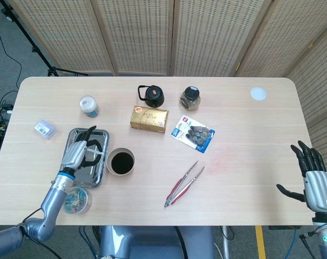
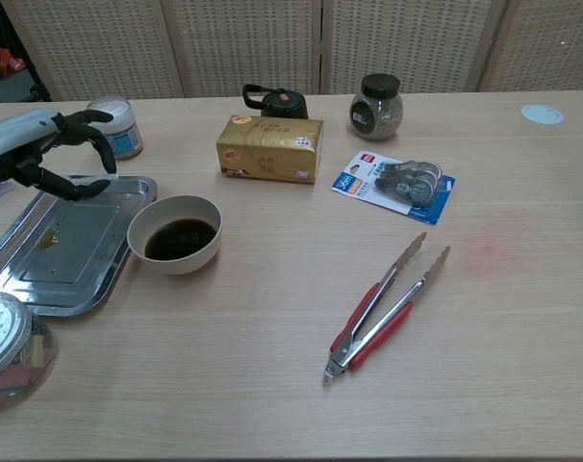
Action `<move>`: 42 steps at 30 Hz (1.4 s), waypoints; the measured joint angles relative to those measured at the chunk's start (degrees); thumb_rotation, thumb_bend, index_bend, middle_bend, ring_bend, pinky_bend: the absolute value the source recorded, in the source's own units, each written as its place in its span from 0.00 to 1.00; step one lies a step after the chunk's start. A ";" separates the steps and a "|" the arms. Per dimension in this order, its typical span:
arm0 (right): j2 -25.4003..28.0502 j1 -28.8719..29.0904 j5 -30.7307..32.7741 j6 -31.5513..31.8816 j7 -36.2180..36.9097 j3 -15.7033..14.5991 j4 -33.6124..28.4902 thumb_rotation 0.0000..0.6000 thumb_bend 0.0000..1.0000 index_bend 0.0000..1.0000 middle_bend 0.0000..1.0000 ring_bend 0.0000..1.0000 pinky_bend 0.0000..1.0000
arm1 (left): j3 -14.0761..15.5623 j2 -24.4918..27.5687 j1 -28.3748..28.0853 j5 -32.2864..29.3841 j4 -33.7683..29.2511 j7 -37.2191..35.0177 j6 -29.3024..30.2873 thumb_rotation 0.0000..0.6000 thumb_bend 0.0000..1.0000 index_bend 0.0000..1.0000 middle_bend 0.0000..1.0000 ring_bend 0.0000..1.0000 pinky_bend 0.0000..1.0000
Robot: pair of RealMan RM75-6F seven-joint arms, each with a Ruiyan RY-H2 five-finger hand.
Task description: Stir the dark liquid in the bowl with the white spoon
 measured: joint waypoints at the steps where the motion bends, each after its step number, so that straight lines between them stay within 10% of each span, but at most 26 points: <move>1: -0.04 0.01 -0.07 -0.04 -0.09 -0.07 -0.05 1.00 0.00 0.00 0.00 0.00 0.00 | 0.11 0.55 0.21 1.58 -0.58 -3.45 0.50 1.00 0.46 0.65 0.00 0.00 0.00; 15: -0.07 0.08 -0.08 -0.24 -0.07 -0.21 -0.03 1.00 0.00 0.00 0.00 0.00 0.00 | 3.44 2.56 0.50 17.32 -3.93 -47.60 7.48 1.00 0.45 0.66 0.00 0.00 0.00; 42: 0.42 0.39 1.22 -1.33 1.94 0.20 0.41 1.00 0.00 0.00 0.00 0.00 0.00 | 3.20 -13.05 -3.68 11.25 12.09 -55.30 2.46 1.00 0.45 0.67 0.00 0.00 0.00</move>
